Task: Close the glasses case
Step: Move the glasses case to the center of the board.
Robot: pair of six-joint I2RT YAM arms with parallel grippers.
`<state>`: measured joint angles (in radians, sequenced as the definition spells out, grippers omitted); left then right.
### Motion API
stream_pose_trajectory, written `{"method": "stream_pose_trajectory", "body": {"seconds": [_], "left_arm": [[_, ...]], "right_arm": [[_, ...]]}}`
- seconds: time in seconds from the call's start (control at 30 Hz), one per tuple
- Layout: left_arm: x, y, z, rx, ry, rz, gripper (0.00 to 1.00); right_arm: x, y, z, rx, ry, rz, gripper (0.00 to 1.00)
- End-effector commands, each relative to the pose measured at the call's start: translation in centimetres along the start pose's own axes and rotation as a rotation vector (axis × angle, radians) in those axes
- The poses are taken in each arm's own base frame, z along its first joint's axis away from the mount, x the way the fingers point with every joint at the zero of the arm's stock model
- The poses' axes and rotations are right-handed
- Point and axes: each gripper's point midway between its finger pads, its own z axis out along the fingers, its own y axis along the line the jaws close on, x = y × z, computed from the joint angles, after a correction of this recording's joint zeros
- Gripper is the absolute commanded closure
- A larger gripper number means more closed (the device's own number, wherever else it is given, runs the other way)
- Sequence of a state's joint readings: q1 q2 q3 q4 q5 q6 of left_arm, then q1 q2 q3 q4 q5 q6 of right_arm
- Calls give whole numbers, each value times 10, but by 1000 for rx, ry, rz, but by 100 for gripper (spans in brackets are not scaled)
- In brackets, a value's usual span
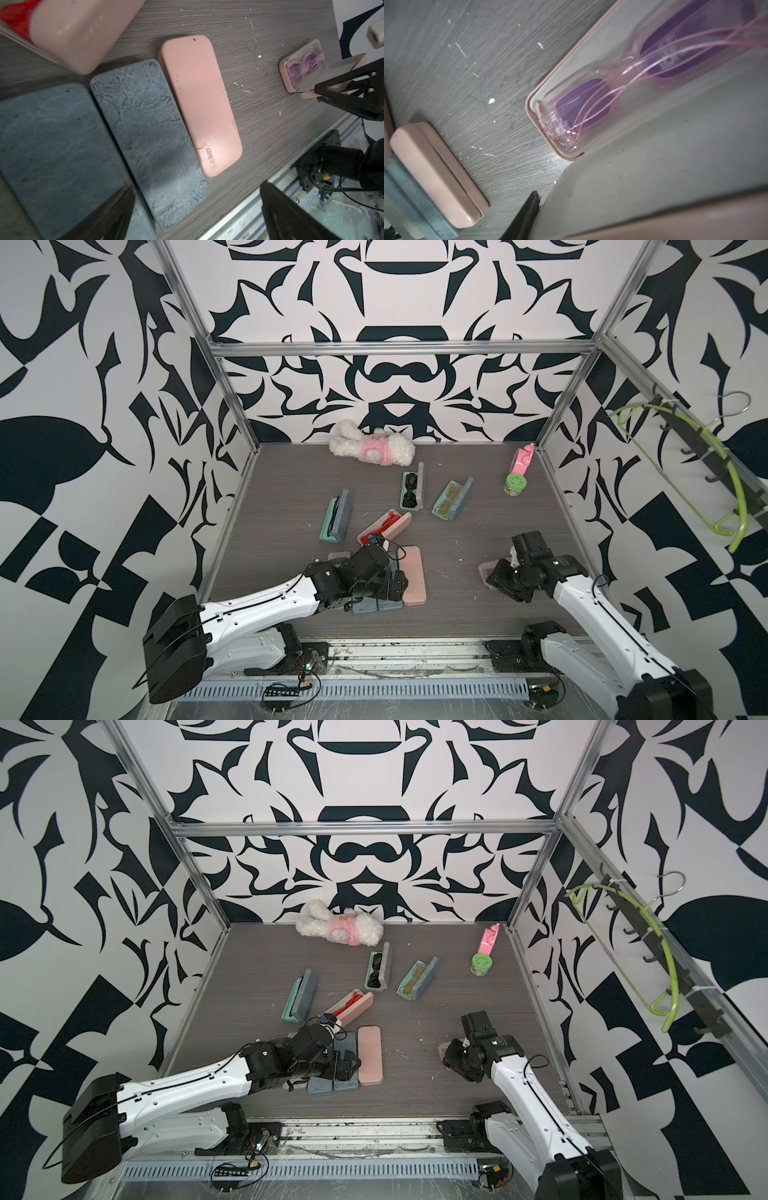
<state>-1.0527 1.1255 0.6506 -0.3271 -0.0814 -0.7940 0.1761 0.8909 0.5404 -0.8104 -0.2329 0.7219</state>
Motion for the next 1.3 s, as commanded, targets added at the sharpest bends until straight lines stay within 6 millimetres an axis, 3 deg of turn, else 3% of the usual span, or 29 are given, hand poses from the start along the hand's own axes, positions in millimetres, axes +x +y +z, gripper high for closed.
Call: {"method": "stream_pose_trajectory", "body": {"seconds": [0.0, 0.1, 0.3, 0.47, 0.93, 1.27], "left_arm": [[-2, -3, -1, 1, 11, 8, 1], [0, -1, 0, -3, 16, 8, 1], [1, 0, -1, -3, 15, 6, 0], [1, 0, 0, 1, 14, 5, 0], [6, 5, 0, 1, 14, 0, 1], [6, 5, -2, 3, 11, 1, 1]], "right_arm": [[-3, 18, -11, -63, -2, -50, 57], [-3, 19, -15, -67, -12, -50, 53], [-13, 25, -38, -85, -96, -46, 26], [-20, 21, -40, -47, -109, -18, 21], [-46, -5, -35, -88, -101, 162, 18], [-50, -16, -16, -53, -61, 207, 21]]}}
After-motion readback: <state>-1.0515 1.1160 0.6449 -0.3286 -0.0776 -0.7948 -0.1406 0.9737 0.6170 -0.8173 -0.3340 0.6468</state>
